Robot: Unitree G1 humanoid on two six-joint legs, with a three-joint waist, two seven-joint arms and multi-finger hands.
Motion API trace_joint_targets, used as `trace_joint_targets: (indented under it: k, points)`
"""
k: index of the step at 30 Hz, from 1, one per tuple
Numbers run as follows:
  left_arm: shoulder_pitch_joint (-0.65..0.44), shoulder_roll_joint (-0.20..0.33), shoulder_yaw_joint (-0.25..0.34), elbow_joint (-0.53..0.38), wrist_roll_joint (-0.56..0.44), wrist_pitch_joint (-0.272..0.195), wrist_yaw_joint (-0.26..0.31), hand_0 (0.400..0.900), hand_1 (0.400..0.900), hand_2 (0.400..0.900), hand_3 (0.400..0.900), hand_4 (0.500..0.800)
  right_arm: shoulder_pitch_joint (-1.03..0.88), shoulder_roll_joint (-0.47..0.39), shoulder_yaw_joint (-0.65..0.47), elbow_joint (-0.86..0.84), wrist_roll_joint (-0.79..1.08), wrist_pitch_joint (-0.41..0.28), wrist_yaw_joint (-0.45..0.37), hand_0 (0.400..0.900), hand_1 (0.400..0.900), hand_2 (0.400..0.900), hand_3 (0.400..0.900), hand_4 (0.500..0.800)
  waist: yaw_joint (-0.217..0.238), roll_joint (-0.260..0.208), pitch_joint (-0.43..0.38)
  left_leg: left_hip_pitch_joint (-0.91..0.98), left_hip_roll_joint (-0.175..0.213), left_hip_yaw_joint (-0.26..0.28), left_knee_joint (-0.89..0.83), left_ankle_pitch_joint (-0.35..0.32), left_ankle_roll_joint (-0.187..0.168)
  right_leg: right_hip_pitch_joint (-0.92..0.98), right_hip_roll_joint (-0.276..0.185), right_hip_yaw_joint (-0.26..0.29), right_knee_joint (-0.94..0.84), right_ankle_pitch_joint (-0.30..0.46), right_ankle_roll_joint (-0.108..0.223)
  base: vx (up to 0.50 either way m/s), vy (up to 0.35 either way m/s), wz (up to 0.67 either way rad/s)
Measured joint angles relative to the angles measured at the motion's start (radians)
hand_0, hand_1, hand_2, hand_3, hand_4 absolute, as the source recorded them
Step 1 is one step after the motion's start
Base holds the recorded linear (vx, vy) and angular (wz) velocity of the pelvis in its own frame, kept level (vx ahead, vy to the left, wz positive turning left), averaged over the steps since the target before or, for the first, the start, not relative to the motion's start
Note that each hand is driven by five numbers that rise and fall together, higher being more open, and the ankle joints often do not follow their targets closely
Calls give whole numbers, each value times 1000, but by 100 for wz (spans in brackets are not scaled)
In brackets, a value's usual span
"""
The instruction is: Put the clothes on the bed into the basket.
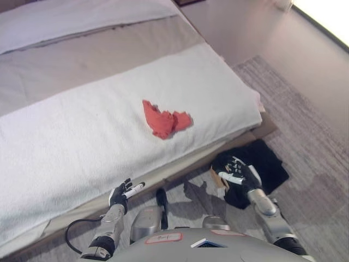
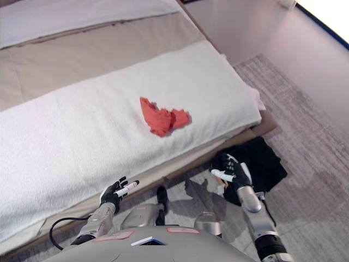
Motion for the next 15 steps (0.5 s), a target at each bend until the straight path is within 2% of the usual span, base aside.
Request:
trace_joint_targets:
  k: [1, 2, 4, 5, 6, 8, 10, 11, 12, 13, 14, 15]
  points:
    - [-7, 3, -9, -11, 0, -2, 1, 900, 900, 900, 900, 800, -2, 0, 5, -2, 0, -1, 4, 900, 900, 900, 900, 800, -3, 3, 2, 2, 3, -1, 0, 17, -4, -26, -2, -2, 98, -2, 2, 392, 430, 8]
    - [-18, 7, -10, -18, 0, -5, -2, 900, 900, 900, 900, 800, -6, 2, 11, 0, -1, 0, 7, 900, 900, 900, 900, 800, 1, 4, 5, 26, -14, -12, -6, 3, 34, -67, -8, -8, 186, 52, -4, 364, 349, 18]
    - [-36, 30, -21, -23, 4, -6, 4, 900, 900, 900, 900, 800, -33, 5, 20, -5, -3, -2, 7, 900, 900, 900, 900, 800, 6, 17, 23, 91, -29, -30, -10, -32, 80, -122, -28, -123, 268, 51, -25, 320, 202, 26]
    - [-32, 36, -20, -23, 4, -6, 5, 900, 900, 900, 900, 800, -42, 5, 22, -9, -4, -4, 8, 900, 900, 900, 900, 800, 6, 25, 29, 106, -23, -27, -17, -32, 84, -133, -29, -157, 293, 38, -37, 295, 95, 31]
    - [-30, 39, -20, -25, 4, -5, 12, 900, 900, 900, 900, 800, -60, -2, 20, -23, -9, -7, 0, 900, 900, 900, 900, 800, -4, 47, 40, 140, -16, -41, -36, -42, 90, -157, -24, -230, 264, -4, -70, 275, 26, 43]
    - [-40, 39, -19, -35, 3, -5, 24, 900, 900, 900, 900, 800, -63, -28, 19, -51, -37, -9, -17, 900, 900, 900, 900, 800, -14, 72, 65, 162, 0, -63, -44, -44, 92, -184, -2, -300, 116, -24, -72, 236, -42, 40]
    - [-47, 42, -21, -36, 4, -6, 26, 900, 900, 900, 900, 800, -65, -42, 17, -54, -69, -7, -37, 900, 900, 900, 900, 800, -36, 70, 81, 173, 3, -95, -42, -44, 81, -202, 7, -312, 7, -23, -72, 318, -158, 51]
    - [-48, 36, -22, -38, 5, -7, 31, 900, 900, 900, 900, 800, -64, -67, 17, -57, -130, -3, -60, 900, 900, 900, 900, 800, -36, 76, 81, 178, 16, -107, -50, -59, 56, -176, 35, -279, -237, -3, -54, 234, -124, 44]
    - [-50, 38, -22, -40, 7, -8, 35, 900, 900, 900, 900, 800, -68, -78, 7, -58, -170, -2, -85, 900, 900, 900, 900, 800, -34, 68, 84, 182, 16, -116, -65, -56, 46, -163, 36, -245, -408, 40, -5, 234, -118, 64]
    - [-51, 40, -22, -40, 8, -9, 39, 900, 900, 900, 900, 800, -70, -79, -2, -57, -182, -2, -96, 900, 900, 900, 900, 800, -34, 61, 88, 184, 14, -119, -69, -54, 42, -158, 36, -236, -475, 70, 11, 223, -124, 55]
    - [-41, 42, -21, -45, 9, -9, 46, 900, 900, 900, 900, 800, -73, -87, -17, -57, -215, 3, -117, 900, 900, 900, 900, 800, -34, 41, 95, 193, 9, -145, -70, -64, 21, -144, 31, -197, -562, 130, 15, 220, -146, 45]
    - [-34, 43, -21, -48, 10, -9, 46, 900, 900, 900, 900, 800, -58, -87, -27, -59, -227, 10, -126, 900, 900, 900, 900, 800, -48, 20, 85, 201, 3, -176, -70, -67, 8, -108, 20, -186, -605, 153, 15, 210, -170, 37]
